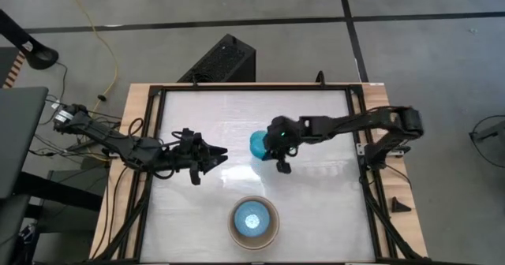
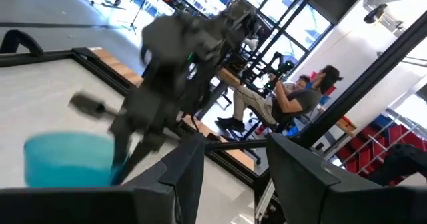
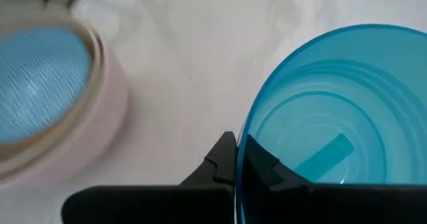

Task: Nest bowls inside each other
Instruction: Stack the blue bowl on top of the blue patterned bowl

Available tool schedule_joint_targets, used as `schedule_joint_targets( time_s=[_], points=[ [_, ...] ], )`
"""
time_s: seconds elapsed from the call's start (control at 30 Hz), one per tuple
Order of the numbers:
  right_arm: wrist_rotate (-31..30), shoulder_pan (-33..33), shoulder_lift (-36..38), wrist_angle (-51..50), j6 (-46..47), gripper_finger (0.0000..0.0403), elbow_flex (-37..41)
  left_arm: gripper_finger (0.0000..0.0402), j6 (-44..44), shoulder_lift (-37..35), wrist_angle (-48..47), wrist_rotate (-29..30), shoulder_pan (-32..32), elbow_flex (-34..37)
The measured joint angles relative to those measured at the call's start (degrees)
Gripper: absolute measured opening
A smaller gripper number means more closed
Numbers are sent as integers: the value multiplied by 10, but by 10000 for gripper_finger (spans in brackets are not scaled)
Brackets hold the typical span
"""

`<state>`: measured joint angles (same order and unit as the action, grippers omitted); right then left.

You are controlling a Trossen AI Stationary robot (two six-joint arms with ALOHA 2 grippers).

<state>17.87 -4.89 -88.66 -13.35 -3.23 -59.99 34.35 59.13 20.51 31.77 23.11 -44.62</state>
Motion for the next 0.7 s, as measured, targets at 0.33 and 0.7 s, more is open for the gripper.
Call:
schedule_joint_targets(
  time_s=[0.33, 0.7],
  points=[
    [-112, -6, 172, -25, 66, 25, 7, 151, -5, 0, 0, 0, 0, 0],
    [-227, 85, 372, 133, 231, 25, 230, 151, -20, 0, 0, 0, 0, 0]
  ],
)
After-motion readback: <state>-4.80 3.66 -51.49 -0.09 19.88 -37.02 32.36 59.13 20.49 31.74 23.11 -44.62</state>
